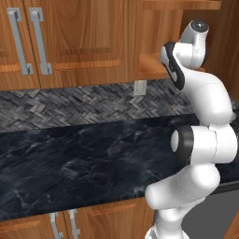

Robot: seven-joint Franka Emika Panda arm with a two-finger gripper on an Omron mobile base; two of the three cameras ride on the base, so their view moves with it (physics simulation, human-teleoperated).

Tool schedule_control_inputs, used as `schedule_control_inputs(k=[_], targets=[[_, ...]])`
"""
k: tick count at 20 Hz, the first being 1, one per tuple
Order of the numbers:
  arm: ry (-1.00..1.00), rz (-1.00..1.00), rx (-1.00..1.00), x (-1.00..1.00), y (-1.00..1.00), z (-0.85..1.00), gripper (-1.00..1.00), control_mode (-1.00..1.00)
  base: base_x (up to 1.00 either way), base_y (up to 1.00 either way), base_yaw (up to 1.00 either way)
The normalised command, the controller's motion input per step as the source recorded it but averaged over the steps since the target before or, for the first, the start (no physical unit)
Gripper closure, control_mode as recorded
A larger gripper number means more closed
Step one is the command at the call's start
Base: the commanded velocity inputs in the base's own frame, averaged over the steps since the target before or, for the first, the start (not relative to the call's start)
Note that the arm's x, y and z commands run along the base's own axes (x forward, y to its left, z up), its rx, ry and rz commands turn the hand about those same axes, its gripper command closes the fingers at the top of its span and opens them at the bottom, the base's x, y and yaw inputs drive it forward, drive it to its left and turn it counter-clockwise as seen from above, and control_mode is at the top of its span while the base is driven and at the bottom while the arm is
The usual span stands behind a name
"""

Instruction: Open the cabinet. Pick the dish brush and place it next to the sink. Then close the cabinet.

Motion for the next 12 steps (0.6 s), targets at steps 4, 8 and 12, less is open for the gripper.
schedule_control_inputs(k=[4,8,12], targets=[[0.01,0.00,0.00,-0.36,0.00,-0.01,1.00,-1.00,0.00,0.00,0.00],[0.00,0.00,0.00,-0.96,0.00,-0.09,1.00,-1.00,0.00,0.00,0.00],[0.00,0.00,0.00,-1.00,0.00,-0.15,1.00,-1.00,0.00,0.00,0.00]])
